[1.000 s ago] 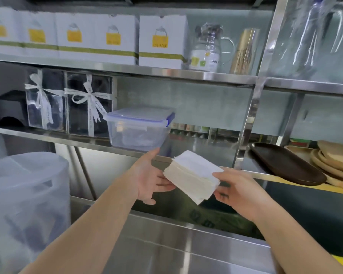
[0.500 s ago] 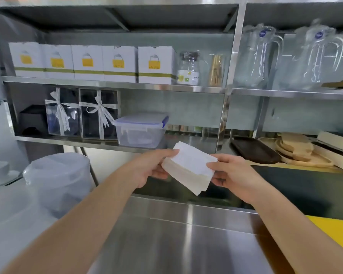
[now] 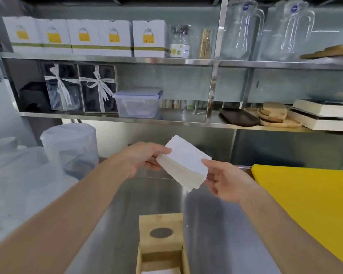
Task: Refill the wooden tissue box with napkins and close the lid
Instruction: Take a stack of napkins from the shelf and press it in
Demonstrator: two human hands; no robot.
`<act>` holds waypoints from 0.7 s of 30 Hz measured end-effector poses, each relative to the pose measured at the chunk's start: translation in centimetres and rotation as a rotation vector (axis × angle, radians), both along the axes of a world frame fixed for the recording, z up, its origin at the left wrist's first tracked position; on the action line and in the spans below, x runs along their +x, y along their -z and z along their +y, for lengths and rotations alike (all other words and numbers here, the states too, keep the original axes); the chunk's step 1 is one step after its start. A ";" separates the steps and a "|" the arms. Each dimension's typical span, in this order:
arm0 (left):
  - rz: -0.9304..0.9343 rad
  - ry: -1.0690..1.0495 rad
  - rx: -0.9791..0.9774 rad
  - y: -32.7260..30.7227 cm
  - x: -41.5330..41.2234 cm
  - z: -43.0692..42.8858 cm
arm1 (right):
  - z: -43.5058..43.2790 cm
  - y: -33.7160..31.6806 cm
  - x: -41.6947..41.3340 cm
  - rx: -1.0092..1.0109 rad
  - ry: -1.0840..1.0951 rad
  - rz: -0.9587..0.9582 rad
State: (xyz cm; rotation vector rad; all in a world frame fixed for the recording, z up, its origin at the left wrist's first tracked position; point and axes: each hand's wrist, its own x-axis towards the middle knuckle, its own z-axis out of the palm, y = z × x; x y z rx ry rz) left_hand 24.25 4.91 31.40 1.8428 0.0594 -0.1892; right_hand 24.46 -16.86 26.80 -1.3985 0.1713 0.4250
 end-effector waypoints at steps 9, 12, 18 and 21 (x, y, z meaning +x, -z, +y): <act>0.106 -0.065 0.064 4.7 -6.2 1.8 | 1.2 3.7 -5.0 -0.188 0.050 0.044; 0.143 -0.048 0.113 6.6 -8.5 2.1 | 1.5 5.3 -6.6 -0.200 0.020 0.069; 0.197 -0.095 0.137 10.5 -11.2 2.4 | 2.3 8.4 -8.8 -0.262 -0.043 0.086; 0.228 -0.098 0.115 11.9 -12.0 2.2 | 2.5 10.0 -8.9 -0.246 -0.035 0.080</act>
